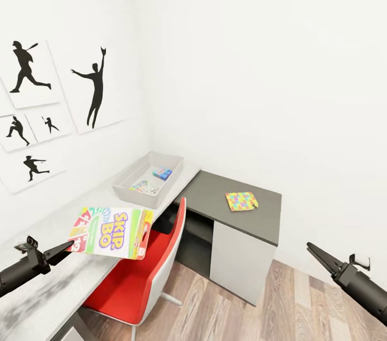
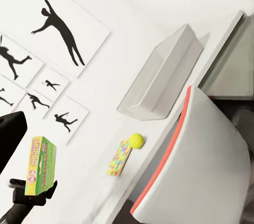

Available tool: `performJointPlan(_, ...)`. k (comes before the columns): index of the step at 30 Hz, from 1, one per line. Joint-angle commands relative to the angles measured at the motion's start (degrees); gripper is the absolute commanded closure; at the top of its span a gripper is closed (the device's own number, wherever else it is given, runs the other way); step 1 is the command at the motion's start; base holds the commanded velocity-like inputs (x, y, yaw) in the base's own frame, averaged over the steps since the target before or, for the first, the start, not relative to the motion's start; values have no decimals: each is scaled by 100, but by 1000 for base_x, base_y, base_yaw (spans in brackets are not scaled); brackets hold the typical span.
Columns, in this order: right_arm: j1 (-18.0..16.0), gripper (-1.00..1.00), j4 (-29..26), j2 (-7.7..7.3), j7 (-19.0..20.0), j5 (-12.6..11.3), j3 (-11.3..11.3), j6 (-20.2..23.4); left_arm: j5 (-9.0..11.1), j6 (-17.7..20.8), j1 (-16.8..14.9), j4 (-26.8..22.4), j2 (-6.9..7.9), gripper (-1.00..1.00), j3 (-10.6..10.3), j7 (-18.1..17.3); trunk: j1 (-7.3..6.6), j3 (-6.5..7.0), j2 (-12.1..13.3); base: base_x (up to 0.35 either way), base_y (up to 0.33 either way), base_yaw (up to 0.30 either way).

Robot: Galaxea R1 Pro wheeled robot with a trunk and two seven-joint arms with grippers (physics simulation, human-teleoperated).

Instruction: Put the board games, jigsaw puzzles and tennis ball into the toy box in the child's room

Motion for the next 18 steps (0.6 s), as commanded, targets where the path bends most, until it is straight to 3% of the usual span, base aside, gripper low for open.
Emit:
performJointPlan(1,-5,-100,3,-1,9,-15,-5,30,-3,52,-6,-2,0,100,7,-45,5,-13,-13,126,-267,0)
performJointPlan(7,-6,-100,-3,1,11,-15,5,28,-4,52,-6,-2,0,100,11,-45,5,-3,-13,112,-279,98)
performJointPlan(18,-6,-100,-5,-2,18,-15,17,20,-3,52,-6,-2,0,100,11,-45,5,18,-13,160,-252,265)
